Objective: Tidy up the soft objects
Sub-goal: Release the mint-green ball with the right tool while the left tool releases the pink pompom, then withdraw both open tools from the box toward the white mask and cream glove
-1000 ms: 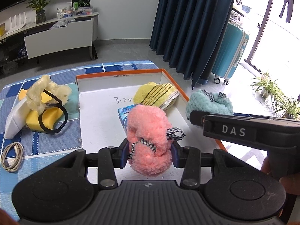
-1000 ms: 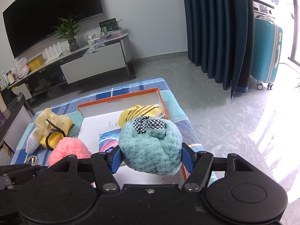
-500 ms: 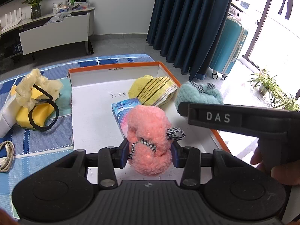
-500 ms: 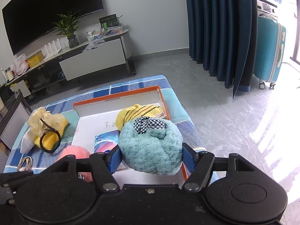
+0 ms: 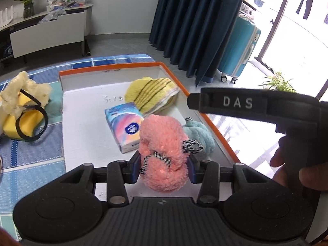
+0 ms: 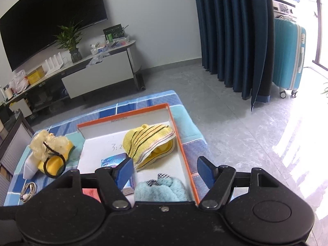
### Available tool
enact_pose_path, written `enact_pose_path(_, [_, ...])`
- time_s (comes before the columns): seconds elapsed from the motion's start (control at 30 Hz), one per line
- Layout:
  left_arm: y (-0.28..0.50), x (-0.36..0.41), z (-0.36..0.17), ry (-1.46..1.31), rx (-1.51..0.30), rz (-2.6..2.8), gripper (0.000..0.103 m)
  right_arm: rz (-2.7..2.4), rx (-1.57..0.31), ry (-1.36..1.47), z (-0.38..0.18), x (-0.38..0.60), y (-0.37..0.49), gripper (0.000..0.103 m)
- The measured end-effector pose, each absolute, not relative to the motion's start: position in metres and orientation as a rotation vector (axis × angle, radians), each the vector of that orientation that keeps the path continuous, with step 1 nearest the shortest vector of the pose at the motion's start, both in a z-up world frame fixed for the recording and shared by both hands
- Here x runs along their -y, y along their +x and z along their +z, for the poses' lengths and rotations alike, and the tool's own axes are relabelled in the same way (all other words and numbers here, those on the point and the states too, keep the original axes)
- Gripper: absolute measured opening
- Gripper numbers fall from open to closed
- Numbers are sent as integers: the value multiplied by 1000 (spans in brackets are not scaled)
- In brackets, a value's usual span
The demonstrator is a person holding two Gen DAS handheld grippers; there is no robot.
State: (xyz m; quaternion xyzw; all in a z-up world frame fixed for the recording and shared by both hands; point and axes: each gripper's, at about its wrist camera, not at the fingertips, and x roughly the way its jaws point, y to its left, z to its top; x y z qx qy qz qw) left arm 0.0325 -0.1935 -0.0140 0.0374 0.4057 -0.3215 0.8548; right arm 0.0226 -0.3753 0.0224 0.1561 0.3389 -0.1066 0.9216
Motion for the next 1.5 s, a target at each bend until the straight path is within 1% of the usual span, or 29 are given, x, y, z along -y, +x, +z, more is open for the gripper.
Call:
enact_pose_path(0.1, [29, 196, -15, 80, -850, -704, 54, -224, -684, 319, 26, 376, 20, 82])
enact_pose_path(0.13, [28, 195, -14, 81, -845, -700, 62, -225, -681, 316, 27, 376, 19, 82])
enact_pose_path(0.17, [28, 194, -13, 80, -839, -695, 66, -226, -678, 315, 28, 376, 18, 82])
enact_pose_path(0.27, [29, 191, -12, 75, -835, -682, 70, -218, -672, 315, 31, 374, 17, 82])
enact_pose_path(0.43, [31, 181, -6, 48, -827, -650, 72, -207, -656, 302, 36, 367, 15, 82])
enact_pose_path(0.53, [31, 174, -2, 33, -820, -629, 76, -199, -646, 296, 40, 363, 14, 82])
enact_pose_path(0.97, [38, 134, 13, 5, -800, -499, 78, -149, -642, 258, 48, 339, 15, 82])
enact_pose_path(1.07, [39, 124, 16, -6, -795, -471, 81, -133, -643, 254, 49, 332, 17, 82])
enact_pose_path(1.5, [41, 94, 23, -20, -772, -387, 82, -71, -654, 214, 53, 301, 24, 82])
